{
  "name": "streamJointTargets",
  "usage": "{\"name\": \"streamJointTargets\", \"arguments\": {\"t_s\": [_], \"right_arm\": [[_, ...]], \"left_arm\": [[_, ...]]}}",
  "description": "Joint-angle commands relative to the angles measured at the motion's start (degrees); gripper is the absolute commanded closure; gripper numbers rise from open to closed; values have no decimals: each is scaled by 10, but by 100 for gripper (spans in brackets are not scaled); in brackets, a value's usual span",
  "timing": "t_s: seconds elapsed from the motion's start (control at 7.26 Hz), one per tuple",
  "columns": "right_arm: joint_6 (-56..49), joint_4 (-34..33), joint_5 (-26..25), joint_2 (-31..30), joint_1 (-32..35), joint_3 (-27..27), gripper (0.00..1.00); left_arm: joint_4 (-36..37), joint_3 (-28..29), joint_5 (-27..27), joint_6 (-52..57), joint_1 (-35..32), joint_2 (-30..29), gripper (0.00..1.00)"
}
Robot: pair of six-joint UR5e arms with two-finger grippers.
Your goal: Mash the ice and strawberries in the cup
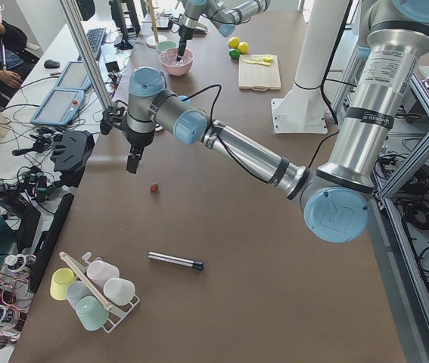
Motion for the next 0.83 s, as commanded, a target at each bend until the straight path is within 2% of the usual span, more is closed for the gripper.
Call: {"name": "streamJointTargets", "arguments": {"t_s": [0.0, 0.28, 0.55, 0.69], "right_arm": [[38, -2, 0, -59, 26, 12, 0], [118, 1, -2, -57, 25, -18, 0], [132, 3, -8, -56, 25, -46, 1], [145, 6, -13, -39, 24, -78, 6]], "left_arm": [[1, -23, 0, -2, -1, 1, 2], [0, -19, 0, -1, 0, -3, 2], [0, -21, 0, -1, 0, -5, 2], [0, -23, 0, -2, 0, -4, 2]]}}
